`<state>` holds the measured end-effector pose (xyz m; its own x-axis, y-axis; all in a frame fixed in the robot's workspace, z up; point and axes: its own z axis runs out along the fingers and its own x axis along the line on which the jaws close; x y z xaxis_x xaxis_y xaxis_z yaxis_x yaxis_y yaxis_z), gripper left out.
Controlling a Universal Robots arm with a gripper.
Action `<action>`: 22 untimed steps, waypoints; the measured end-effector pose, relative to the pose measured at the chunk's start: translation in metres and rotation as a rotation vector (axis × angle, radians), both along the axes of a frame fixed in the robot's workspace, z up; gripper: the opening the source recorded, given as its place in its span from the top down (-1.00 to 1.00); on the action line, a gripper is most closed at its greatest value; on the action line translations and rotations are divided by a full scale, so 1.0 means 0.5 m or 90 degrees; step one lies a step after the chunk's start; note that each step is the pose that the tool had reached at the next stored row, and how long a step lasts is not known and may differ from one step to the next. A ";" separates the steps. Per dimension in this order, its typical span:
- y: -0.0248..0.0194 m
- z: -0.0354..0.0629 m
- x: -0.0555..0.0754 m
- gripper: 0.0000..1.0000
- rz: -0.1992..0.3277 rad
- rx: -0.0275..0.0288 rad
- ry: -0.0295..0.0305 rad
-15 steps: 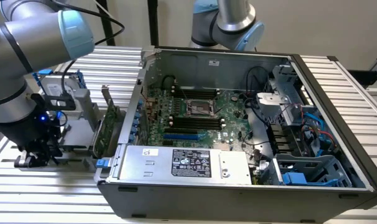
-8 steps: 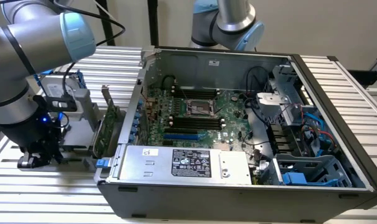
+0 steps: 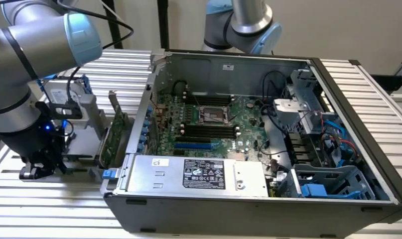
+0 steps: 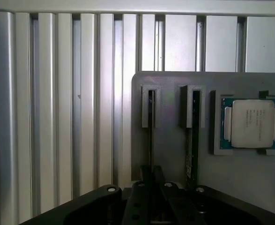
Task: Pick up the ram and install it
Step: 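Pick up the ram and move it above insertion slot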
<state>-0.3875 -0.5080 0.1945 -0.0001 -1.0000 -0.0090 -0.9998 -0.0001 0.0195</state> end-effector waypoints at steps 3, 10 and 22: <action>0.0000 0.000 0.000 1.00 -0.001 0.0000 0.0000; -0.0001 0.000 0.000 1.00 -0.002 -0.0001 0.0000; -0.0001 0.065 0.000 1.00 -0.002 0.0000 -0.0001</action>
